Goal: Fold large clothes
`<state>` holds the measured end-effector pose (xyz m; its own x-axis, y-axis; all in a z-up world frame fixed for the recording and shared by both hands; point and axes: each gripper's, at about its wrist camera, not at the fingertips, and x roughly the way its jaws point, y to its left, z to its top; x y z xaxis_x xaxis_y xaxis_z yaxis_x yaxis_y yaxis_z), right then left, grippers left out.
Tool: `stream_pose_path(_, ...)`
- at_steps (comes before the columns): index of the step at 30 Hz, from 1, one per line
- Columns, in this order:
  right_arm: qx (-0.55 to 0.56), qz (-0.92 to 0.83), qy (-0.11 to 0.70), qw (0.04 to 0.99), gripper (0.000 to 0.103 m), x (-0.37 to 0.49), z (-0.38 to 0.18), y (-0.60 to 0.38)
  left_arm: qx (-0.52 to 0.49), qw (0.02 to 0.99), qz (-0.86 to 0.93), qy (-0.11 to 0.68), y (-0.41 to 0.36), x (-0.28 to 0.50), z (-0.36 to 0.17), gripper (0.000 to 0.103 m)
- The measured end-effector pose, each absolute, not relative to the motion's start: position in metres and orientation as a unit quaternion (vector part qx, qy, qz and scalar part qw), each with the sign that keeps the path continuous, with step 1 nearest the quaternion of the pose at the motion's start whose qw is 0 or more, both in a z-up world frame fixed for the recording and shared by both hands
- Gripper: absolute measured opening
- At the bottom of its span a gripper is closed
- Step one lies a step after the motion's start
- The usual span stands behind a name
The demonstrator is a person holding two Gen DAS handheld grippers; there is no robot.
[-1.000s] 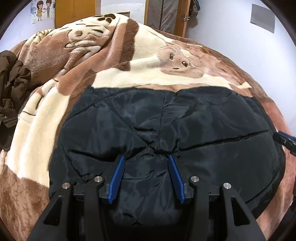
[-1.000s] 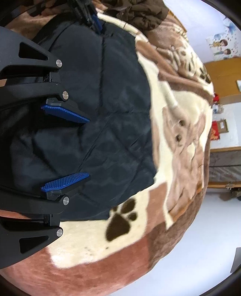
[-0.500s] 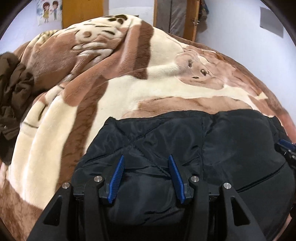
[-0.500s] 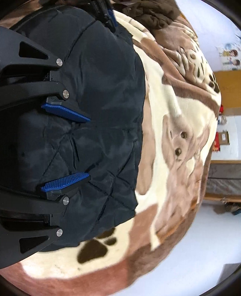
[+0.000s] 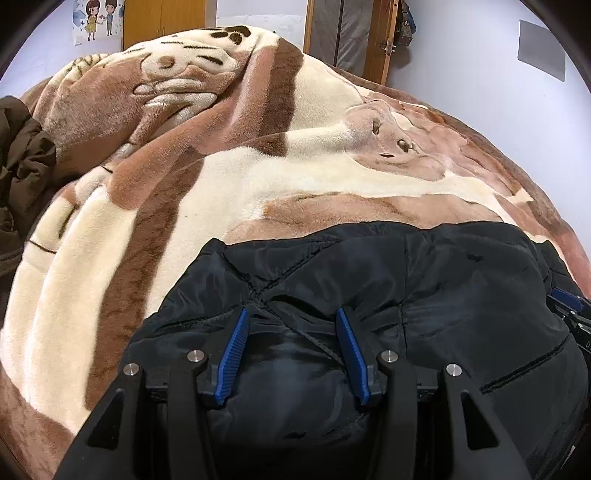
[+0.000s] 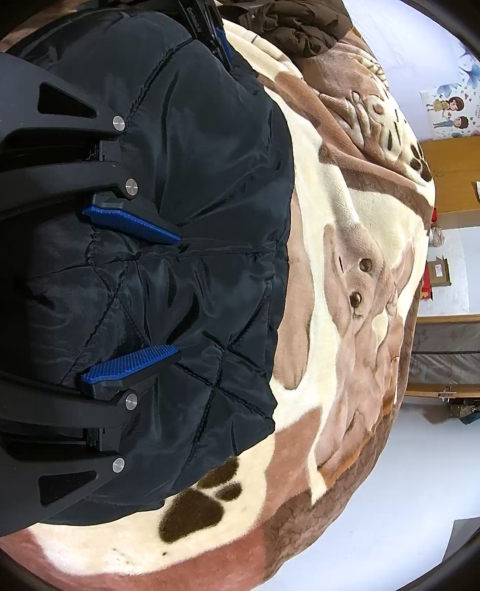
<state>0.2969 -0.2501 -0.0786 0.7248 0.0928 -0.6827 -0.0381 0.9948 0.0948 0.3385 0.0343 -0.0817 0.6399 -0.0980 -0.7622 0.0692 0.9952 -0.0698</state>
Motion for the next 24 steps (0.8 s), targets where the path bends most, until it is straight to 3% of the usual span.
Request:
stream_pose_path(9,0.020,0.016,0.332,0.943,0.058,0.231,-0.040,-0.276,-0.033,0.929,-0.044,0.367,0.076,0.277,-0.019,0.050)
stream_pose_path(16,0.012,-0.034,0.376,0.926,0.060,0.205,-0.085,-0.317,-0.070,0.900,0.000,0.431,0.123,0.254,-0.066,0.051)
stream_pose_path(24,0.028,-0.044,0.377,0.925,0.061,0.196,-0.077,-0.329,-0.115,0.905,0.011,0.410,0.139,0.242,-0.060,0.051)
